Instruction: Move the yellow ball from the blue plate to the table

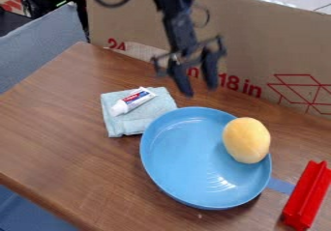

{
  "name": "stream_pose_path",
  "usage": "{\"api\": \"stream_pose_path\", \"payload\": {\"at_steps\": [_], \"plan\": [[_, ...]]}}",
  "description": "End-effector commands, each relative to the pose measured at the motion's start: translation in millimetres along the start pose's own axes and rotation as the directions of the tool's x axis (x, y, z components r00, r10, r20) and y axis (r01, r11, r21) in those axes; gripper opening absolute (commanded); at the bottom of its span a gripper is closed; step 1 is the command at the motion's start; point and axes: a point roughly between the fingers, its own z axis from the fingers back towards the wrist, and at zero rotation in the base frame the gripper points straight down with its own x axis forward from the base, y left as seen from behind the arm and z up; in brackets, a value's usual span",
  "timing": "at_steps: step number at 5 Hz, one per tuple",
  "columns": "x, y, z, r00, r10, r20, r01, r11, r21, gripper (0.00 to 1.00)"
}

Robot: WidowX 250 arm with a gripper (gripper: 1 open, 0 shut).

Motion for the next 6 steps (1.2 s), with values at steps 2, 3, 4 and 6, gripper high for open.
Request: {"api": "stream_pose_path", "payload": {"at_steps": [2,3,4,6], "plan": [[-28.1,-5,-15.5,0.993,-0.004,0.117,0.009,0.999,-0.037,1.00],[-45.6,-9,-12.5,0.984,-0.051,0.170,0.063,0.996,-0.063,1.00],[-59.7,-14,-15.4,0.982,-0.066,0.178,0.083,0.993,-0.090,1.00],[-63.6,-14,-30.8,0.956,-0.073,0.285,0.120,0.981,-0.150,1.00]]}}
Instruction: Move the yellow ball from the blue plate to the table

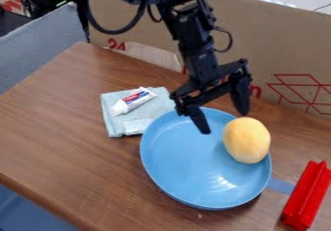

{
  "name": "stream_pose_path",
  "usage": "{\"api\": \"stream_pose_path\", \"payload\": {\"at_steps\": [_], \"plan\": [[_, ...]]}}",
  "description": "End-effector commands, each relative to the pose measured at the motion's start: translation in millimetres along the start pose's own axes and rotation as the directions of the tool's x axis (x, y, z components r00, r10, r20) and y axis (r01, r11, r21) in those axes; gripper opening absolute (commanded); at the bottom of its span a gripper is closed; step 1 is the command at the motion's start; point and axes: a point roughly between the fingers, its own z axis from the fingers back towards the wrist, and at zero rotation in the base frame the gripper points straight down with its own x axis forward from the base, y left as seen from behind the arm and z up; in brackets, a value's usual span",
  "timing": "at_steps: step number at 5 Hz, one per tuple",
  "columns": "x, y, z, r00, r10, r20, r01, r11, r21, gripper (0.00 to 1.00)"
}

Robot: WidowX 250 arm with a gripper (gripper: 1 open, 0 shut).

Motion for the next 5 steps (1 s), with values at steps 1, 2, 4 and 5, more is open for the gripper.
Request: {"api": "stream_pose_path", "payload": {"at_steps": [1,2,4,5], "plan": [[-14.3,2,11.4,0.999,-0.018,0.045,0.020,0.999,-0.047,1.00],[-2.9,6,4.4,0.998,-0.031,0.057,0.034,0.999,-0.036,1.00],[-7.5,7,-8.9,0.997,-0.012,0.080,0.016,0.999,-0.044,1.00],[6.2,7,-0.1,0.997,0.000,0.079,0.003,0.999,-0.039,1.00]]}}
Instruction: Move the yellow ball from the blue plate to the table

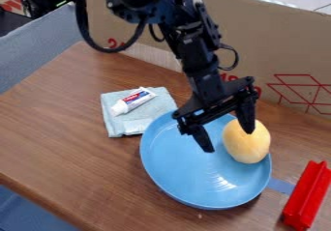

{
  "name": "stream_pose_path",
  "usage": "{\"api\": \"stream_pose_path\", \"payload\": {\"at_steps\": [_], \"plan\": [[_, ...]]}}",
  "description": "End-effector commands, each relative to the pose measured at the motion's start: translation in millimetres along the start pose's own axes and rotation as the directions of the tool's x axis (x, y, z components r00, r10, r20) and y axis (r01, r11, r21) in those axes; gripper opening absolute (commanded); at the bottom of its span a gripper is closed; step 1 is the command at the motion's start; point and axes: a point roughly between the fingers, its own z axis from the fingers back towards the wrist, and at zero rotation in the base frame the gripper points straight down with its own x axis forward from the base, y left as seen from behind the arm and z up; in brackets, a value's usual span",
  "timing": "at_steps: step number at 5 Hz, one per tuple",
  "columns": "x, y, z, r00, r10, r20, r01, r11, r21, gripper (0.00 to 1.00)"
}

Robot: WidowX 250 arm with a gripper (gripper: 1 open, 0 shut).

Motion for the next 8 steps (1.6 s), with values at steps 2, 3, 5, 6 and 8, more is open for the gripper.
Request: {"api": "stream_pose_path", "payload": {"at_steps": [2,3,5,6,8], "plan": [[9.2,-19,6.1,0.997,0.011,0.077,-0.007,0.999,-0.052,1.00],[1.2,-1,6.1,0.995,0.026,0.099,-0.022,0.999,-0.040,1.00],[15.6,-30,-11.8,0.988,0.017,0.151,-0.007,0.998,-0.068,1.00],[12.5,-37,-10.9,0.989,0.002,0.148,0.007,0.998,-0.059,1.00],[0.5,-30,-13.8,0.984,0.017,0.175,-0.007,0.998,-0.062,1.00]]}}
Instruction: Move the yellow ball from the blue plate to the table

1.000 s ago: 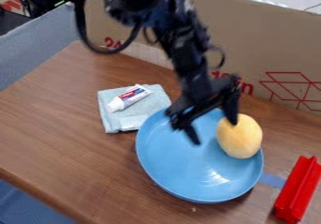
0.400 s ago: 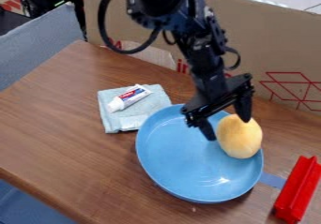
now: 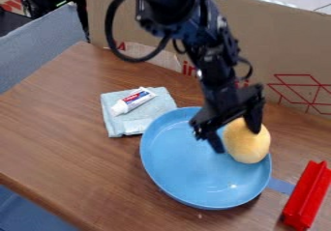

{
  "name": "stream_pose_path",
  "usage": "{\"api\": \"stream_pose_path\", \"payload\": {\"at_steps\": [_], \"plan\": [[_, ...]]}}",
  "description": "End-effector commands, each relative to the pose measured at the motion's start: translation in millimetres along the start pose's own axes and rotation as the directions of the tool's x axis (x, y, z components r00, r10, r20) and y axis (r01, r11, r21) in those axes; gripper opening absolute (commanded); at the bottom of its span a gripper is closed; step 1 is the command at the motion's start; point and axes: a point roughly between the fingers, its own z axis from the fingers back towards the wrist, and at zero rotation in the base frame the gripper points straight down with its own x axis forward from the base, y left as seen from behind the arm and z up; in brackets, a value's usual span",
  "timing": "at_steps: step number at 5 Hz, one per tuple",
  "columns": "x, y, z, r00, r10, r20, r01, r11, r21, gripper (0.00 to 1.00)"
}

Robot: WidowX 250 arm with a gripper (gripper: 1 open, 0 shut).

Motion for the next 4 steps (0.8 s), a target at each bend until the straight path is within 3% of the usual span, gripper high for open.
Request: {"api": "stream_pose_path", "payload": {"at_steps": [1,2,3,4], "plan": [[-8.5,-16,16.2,0.998,-0.020,0.064,0.025,0.997,-0.069,1.00],[-9.3,-24,14.9,0.996,-0.011,0.088,0.017,0.998,-0.064,0.00],[-4.2,-29,32.4,0.995,-0.016,0.103,0.023,0.997,-0.068,0.00],[13.9,-36,43.6,0.997,-0.012,0.071,0.017,0.998,-0.067,0.00]]}}
